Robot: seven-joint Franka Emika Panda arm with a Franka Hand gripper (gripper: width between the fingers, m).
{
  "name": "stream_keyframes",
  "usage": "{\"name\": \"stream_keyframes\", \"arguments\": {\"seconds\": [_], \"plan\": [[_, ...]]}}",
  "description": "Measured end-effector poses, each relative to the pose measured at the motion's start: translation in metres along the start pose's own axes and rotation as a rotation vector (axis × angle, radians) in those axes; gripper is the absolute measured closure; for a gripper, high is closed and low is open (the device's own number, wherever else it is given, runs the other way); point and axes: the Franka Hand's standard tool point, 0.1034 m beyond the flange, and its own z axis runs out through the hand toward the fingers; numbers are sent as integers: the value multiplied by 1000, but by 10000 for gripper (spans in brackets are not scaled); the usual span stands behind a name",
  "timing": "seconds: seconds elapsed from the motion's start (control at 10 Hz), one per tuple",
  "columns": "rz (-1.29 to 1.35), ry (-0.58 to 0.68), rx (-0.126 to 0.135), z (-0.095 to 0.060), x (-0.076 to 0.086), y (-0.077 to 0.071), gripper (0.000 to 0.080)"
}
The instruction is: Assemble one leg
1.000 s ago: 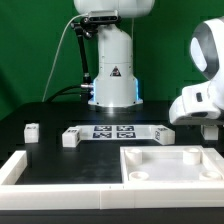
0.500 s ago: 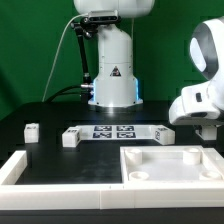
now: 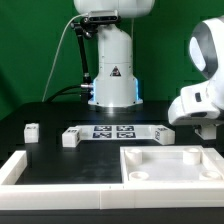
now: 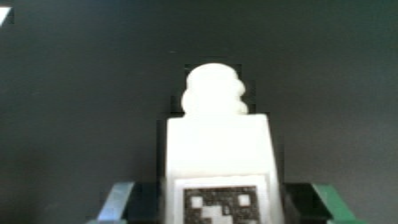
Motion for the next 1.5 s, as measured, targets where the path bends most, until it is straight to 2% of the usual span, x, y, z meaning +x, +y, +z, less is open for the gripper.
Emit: {"name": "stream_keyframes", "arguments": {"seconds": [0.1,0.2,0.3,0.4,0.6,0.7,0.8,0.9,1.0,1.2,1.4,1.5], "plan": [[-21,22,0,-11,-7,3,512],[-53,39,13,-30,-15,8,512],[-52,70,13,-53,-24,10,512],[-55,83,7,-64,-32,9,512],[-51,202,13,-65,-21,9,512],[-51,301,13,-68,-18,10,512],[-60,374,12,-69,-16,14,512],[-76,476,13,-73,-9,25,512],[-84,534,4,-82,-8,34,512],[-95,729,4,-111,-4,41,512],[-99,921,4,-120,1,42,512],[-104,1007,2,-118,1,43,512]]}}
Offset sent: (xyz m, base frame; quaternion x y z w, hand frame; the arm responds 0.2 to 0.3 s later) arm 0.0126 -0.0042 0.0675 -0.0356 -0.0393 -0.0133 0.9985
